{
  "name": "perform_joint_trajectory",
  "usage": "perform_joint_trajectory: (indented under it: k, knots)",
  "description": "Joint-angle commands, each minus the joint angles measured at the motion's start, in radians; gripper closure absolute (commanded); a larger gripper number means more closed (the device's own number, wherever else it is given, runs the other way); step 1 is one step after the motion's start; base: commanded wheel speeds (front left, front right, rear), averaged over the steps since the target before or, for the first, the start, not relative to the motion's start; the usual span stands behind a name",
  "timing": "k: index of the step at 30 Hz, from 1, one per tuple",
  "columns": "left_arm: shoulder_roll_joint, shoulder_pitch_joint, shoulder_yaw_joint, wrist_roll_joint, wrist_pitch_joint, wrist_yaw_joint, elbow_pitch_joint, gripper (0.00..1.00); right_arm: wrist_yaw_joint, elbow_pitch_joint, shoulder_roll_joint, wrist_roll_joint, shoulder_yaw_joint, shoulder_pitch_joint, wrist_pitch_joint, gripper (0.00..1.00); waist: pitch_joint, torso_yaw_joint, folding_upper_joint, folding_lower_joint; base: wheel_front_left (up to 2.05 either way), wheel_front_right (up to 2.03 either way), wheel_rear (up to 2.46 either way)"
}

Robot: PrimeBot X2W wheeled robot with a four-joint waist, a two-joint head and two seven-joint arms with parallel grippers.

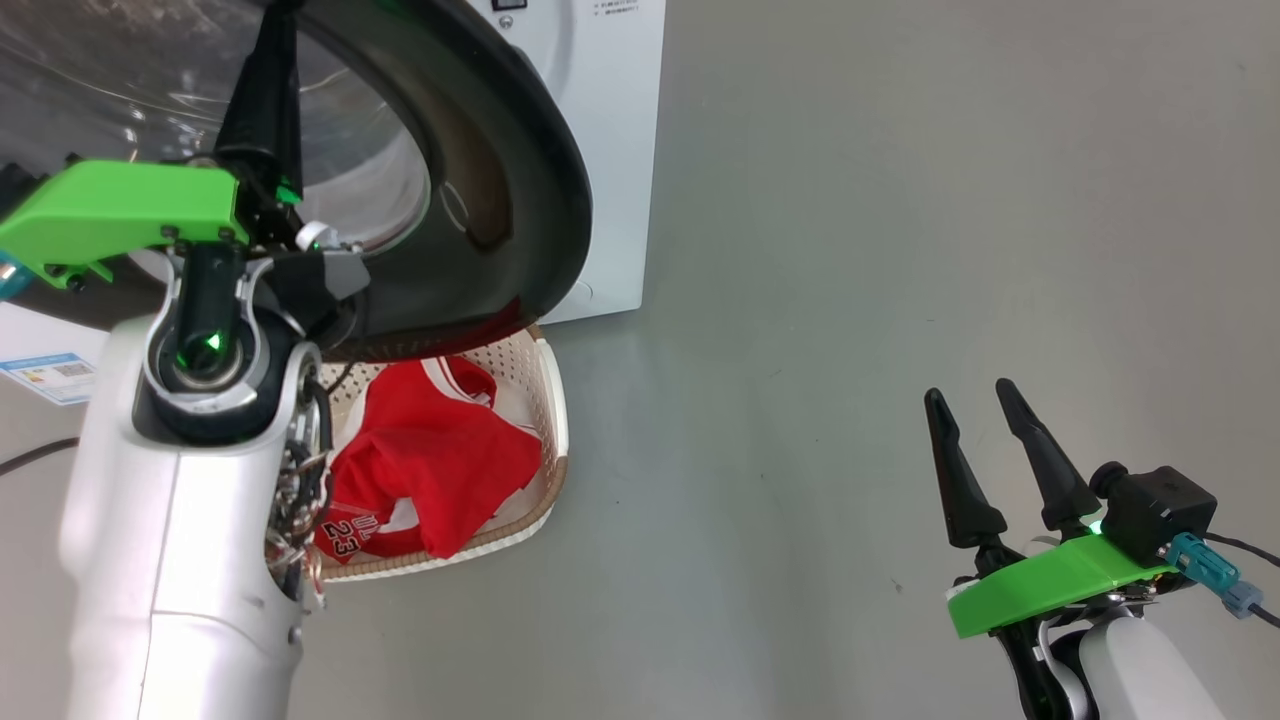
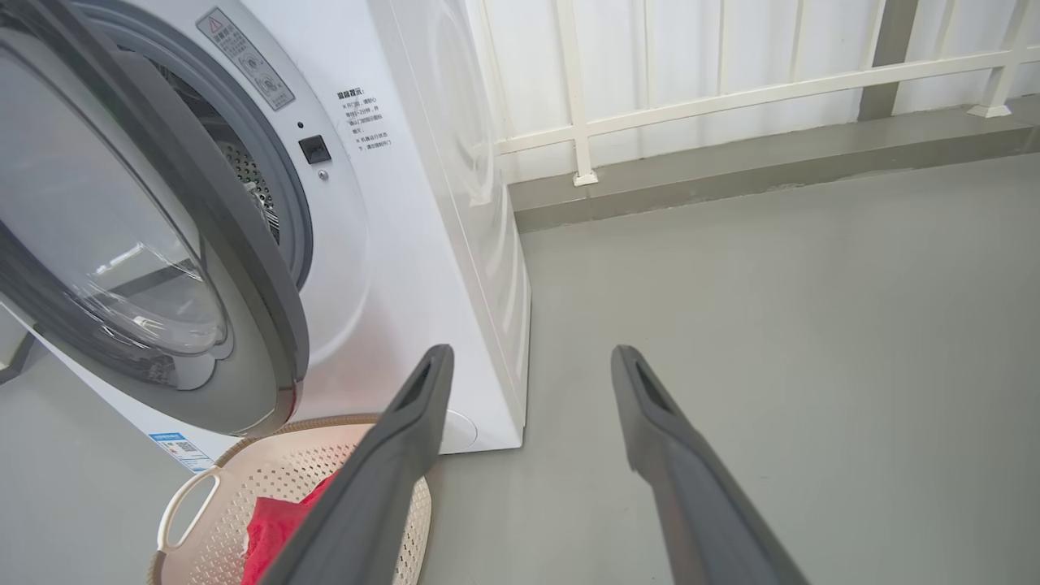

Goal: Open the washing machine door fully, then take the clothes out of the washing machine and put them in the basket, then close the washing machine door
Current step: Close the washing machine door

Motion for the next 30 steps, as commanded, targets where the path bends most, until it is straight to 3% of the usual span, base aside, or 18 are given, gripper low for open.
perform_joint_trajectory:
  k: [1,5,6,7,8,13,21,25,30]
  knots:
    - [0.021,-0.037,0.023,-0.014,0.011,-0.021,-0.009,1.00,0.007,-0.022,-0.003,-0.004,0.021,-0.022,-0.006,0.00,-0.003,0.001,0.0000,0.0000,0.00,0.00,0.00]
    - [0.021,-0.020,0.018,-0.032,0.038,-0.041,0.009,1.00,0.007,-0.018,-0.003,-0.005,0.019,-0.012,-0.006,0.00,-0.024,0.006,0.0000,0.0000,0.00,0.00,0.00]
    - [0.022,-0.011,0.016,-0.032,0.043,-0.043,0.009,0.58,0.007,-0.016,-0.003,-0.005,0.021,-0.009,-0.006,0.00,-0.032,0.007,0.0000,0.0000,0.00,0.00,0.00]
    - [0.024,0.001,0.017,-0.033,0.046,-0.043,0.008,0.05,0.007,-0.014,-0.003,-0.004,0.024,-0.008,-0.006,0.00,-0.040,0.008,0.0000,0.0000,0.00,0.00,0.00]
    - [0.026,0.014,0.022,-0.038,0.048,-0.042,0.004,0.00,0.007,-0.012,-0.003,-0.003,0.026,-0.007,-0.006,0.00,-0.048,0.009,0.0000,0.0000,0.00,0.00,0.00]
    - [0.044,0.086,0.046,-0.056,0.061,-0.037,-0.021,0.00,0.007,-0.009,-0.003,0.001,0.029,-0.001,-0.006,0.00,-0.087,0.018,0.0000,0.0000,0.00,0.00,0.00]
    - [0.095,0.292,0.081,-0.051,0.071,-0.070,-0.109,0.00,0.007,0.005,-0.003,0.017,0.039,0.026,-0.006,0.00,-0.180,0.042,0.0000,0.0000,0.00,0.00,0.00]
    - [0.128,0.408,0.080,0.015,0.029,-0.079,-0.134,0.00,0.007,0.011,-0.003,0.023,0.042,0.049,-0.006,0.00,-0.228,0.053,0.0000,0.0000,0.00,0.00,0.00]
    - [0.201,0.536,0.020,0.236,-0.095,-0.100,-0.160,0.00,0.007,0.008,-0.003,0.029,0.039,0.069,-0.006,0.00,-0.258,0.067,0.0000,0.0000,0.00,0.00,0.00]
